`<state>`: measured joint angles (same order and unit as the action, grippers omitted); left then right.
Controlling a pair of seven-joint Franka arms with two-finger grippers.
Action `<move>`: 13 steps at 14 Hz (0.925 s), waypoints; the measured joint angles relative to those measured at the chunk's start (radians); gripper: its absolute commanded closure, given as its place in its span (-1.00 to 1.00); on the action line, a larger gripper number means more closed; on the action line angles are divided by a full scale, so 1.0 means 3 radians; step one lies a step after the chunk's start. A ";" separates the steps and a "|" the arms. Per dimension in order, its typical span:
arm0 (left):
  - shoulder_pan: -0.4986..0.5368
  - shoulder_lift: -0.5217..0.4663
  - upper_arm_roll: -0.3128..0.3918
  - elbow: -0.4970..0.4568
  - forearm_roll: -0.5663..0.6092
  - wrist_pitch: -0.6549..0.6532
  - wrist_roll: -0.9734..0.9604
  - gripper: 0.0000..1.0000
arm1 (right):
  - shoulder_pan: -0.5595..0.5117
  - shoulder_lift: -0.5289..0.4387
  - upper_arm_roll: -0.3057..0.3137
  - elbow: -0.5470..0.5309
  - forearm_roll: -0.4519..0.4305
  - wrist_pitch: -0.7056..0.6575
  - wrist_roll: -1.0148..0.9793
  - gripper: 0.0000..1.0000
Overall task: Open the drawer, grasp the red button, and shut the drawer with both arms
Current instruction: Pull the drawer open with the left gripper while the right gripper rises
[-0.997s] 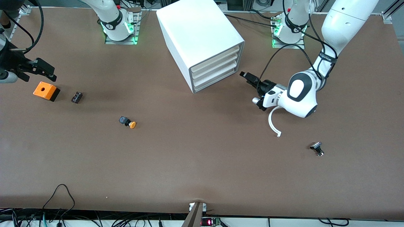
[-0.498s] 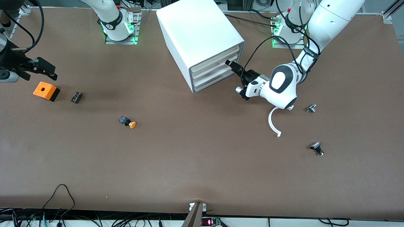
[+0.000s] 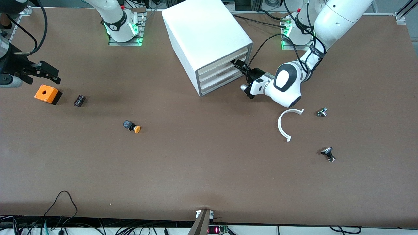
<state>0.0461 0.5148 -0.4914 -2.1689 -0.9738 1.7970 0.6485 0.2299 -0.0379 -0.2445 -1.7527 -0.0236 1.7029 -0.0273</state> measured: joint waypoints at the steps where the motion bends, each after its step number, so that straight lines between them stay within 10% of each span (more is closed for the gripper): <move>1: 0.0001 -0.0002 -0.0002 0.0002 -0.0016 -0.0005 0.0013 1.00 | 0.0001 0.0060 0.0000 0.0000 0.0001 0.0000 0.0000 -1.00; 13: 0.0199 -0.0090 0.0562 0.0499 0.0065 0.0298 0.0225 1.00 | 0.0312 0.0586 0.0018 0.0283 0.0003 0.0020 -0.0063 -1.00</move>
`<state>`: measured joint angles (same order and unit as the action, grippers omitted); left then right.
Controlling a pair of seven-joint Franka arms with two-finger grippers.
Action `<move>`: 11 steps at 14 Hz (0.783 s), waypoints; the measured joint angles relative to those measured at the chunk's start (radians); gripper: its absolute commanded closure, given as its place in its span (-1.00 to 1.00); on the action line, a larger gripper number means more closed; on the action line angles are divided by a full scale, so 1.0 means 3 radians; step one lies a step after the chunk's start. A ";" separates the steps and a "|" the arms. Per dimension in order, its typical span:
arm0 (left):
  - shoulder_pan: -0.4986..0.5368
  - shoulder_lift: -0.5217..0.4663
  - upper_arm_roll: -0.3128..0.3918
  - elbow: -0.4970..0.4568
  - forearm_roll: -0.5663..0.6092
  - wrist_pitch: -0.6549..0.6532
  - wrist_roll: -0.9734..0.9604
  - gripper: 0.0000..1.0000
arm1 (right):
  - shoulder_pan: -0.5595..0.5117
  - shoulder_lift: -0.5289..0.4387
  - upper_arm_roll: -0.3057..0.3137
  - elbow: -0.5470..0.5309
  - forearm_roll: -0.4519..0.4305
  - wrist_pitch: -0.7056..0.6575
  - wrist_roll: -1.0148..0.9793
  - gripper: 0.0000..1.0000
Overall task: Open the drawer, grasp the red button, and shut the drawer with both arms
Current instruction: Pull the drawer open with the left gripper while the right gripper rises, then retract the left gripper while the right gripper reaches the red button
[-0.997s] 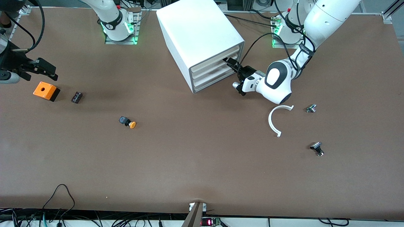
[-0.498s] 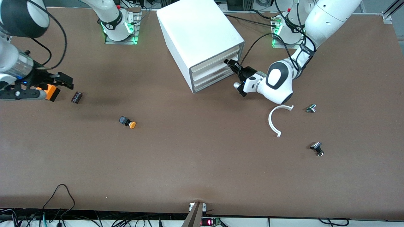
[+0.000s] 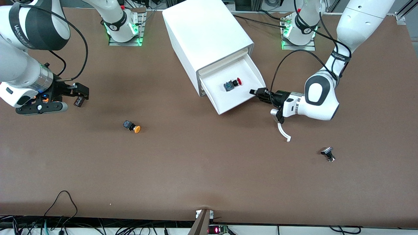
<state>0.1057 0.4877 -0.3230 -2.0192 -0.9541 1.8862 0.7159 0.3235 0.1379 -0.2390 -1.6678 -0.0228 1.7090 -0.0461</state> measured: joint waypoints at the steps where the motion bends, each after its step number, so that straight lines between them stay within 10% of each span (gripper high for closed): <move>1: -0.0009 0.0000 -0.0001 0.0026 0.0025 0.0008 0.0000 0.36 | 0.0000 0.0000 -0.0001 0.0004 0.0021 -0.0001 -0.0019 -1.00; 2: -0.0015 -0.0001 -0.0003 0.0040 0.0034 0.0019 0.0000 -0.99 | 0.0000 0.0000 -0.0001 0.0007 0.0099 -0.0002 -0.0061 -1.00; 11: 0.0018 -0.0255 0.0039 0.0195 0.0212 0.0520 -0.0011 -1.00 | 0.0275 0.0055 0.0019 0.0296 0.0529 -0.0137 -0.1235 -1.00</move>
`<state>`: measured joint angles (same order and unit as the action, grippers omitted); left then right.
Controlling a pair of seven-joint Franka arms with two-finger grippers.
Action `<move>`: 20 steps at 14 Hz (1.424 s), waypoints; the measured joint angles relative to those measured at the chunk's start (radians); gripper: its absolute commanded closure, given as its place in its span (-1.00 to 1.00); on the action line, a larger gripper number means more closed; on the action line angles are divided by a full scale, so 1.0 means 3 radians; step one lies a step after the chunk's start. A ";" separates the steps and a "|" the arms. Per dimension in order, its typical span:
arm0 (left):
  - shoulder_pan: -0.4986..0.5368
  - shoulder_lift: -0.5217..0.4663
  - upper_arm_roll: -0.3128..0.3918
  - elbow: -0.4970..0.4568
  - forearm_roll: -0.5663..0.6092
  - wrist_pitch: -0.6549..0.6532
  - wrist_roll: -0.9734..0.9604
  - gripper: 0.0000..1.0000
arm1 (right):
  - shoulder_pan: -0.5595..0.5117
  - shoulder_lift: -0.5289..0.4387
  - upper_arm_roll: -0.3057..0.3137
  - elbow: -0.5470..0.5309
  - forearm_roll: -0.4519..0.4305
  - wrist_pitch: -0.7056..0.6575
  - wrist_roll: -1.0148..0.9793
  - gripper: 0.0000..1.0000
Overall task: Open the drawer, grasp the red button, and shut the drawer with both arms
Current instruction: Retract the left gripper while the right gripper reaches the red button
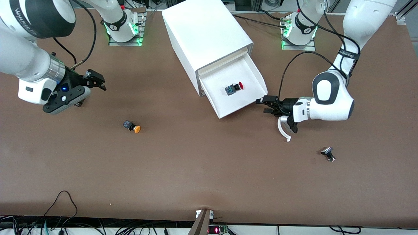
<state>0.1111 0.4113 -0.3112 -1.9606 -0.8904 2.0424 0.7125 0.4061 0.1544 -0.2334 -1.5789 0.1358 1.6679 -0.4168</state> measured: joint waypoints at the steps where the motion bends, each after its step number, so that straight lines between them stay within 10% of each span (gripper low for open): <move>1: 0.0025 -0.0090 0.0000 0.0053 0.0196 0.0055 -0.0003 -1.00 | 0.0045 0.0035 0.0007 0.0036 0.0019 0.0000 -0.0128 -1.00; 9: 0.0267 -0.1116 0.0400 0.0365 0.1880 -0.0205 -0.0046 -1.00 | 0.0511 0.0409 0.0208 0.0759 0.0448 0.0058 -0.0689 -1.00; 14: 0.0241 -0.1218 0.0564 0.1122 0.2723 -0.1310 -0.0828 -1.00 | 0.1102 0.0766 0.0244 0.1027 0.0395 0.0167 -0.1150 -1.00; 20: 0.0132 -0.1208 0.0563 0.1227 0.2941 -0.1666 -0.2138 -1.00 | 0.1758 0.1021 0.0291 0.1171 0.0302 0.0327 -0.1436 -1.00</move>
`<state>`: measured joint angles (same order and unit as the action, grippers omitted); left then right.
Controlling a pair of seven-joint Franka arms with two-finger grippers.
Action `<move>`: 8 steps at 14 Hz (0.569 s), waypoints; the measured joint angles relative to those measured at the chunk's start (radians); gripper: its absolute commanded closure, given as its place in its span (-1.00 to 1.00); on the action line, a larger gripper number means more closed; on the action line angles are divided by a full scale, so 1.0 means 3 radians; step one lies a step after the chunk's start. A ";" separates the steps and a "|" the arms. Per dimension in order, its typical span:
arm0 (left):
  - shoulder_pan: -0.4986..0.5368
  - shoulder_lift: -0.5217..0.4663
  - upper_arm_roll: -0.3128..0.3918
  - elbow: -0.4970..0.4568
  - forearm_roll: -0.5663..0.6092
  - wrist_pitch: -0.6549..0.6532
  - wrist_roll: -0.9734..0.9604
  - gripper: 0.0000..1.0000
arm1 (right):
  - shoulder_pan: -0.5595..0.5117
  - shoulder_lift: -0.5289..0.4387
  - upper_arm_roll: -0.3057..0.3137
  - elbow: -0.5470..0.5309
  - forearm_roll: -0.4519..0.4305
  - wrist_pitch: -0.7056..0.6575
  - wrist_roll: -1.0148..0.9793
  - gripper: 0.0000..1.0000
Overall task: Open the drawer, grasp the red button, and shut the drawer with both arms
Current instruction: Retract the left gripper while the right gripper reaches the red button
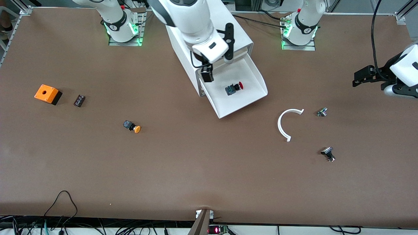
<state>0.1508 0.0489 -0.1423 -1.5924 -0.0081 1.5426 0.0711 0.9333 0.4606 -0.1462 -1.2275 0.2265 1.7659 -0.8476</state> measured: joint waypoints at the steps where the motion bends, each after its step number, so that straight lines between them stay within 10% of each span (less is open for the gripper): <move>1: -0.0006 0.0001 0.0000 0.0000 0.0001 -0.0012 -0.0041 -1.00 | 0.0001 0.0053 0.0027 0.0001 0.0000 0.0050 -0.0163 -1.00; 8: -0.0025 0.0006 0.0002 -0.0001 0.0004 0.0038 -0.0089 -1.00 | 0.0022 0.0595 0.0081 0.0191 0.0003 0.0609 -0.0753 -1.00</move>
<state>0.1433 0.0508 -0.1417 -1.5928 -0.0070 1.5540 0.0443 0.9401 0.6391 -0.1219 -1.1701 0.2273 1.9485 -1.0735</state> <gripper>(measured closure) 0.000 0.000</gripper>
